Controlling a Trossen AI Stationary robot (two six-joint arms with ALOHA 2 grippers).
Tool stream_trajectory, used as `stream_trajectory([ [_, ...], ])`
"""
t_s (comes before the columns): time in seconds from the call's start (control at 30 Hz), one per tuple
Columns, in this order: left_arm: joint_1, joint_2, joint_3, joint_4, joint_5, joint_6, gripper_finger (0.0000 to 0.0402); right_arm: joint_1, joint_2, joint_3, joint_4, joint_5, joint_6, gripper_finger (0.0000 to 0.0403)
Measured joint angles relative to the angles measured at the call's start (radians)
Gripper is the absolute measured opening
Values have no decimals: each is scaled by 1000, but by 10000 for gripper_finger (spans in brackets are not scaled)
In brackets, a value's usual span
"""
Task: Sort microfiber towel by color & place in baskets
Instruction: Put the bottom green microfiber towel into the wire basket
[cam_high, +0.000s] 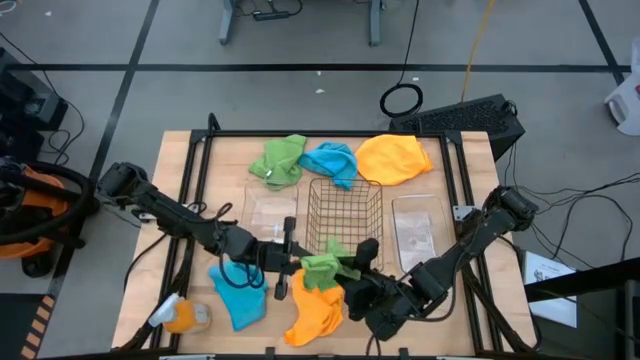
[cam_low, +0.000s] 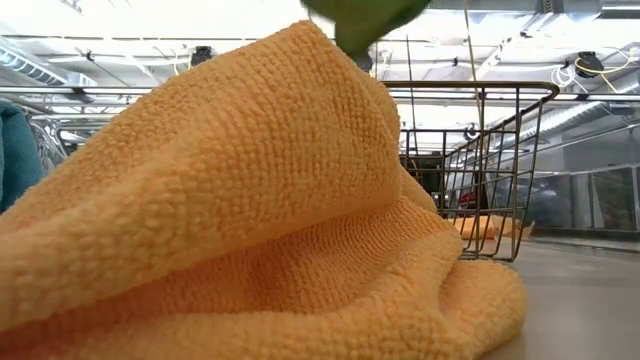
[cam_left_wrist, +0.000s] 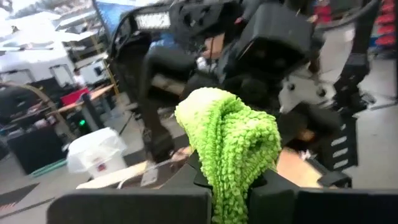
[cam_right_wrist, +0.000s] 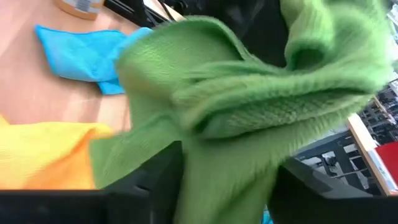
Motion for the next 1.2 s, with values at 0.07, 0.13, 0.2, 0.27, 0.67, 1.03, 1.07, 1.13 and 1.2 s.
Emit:
stream_trajectory([
  [0.07, 0, -35, -1, -45, -9, -4, 12, 16, -10, 0, -24, 0, 32, 212],
  [0.13, 0, -71, 0, -75, -10, -22, 12, 33, -23, 0, -73, 0, 81, 222],
  [0.2, -2, -108, 0, -119, -10, -33, 11, 43, -34, 0, -122, 0, 141, 228],
  [0.27, -3, -134, 0, -142, -11, -52, 11, 52, -43, 0, -180, -1, 200, 230],
  [0.67, 11, -229, 0, -196, -12, -55, 10, 75, -55, 0, -357, -5, 390, 208],
  [1.03, 135, -234, 0, -74, 63, -29, 10, 51, -47, 0, -364, 20, 545, 202],
  [1.07, 146, -234, 0, -58, 89, -28, 10, 47, -40, 0, -366, 41, 560, 205],
  [1.13, 162, -234, 0, -25, 144, -29, 10, 36, -21, 0, -367, 108, 598, 212],
  [1.2, 177, -234, 0, 1, 188, -30, 10, 20, 0, 0, -343, 179, 632, 220],
])
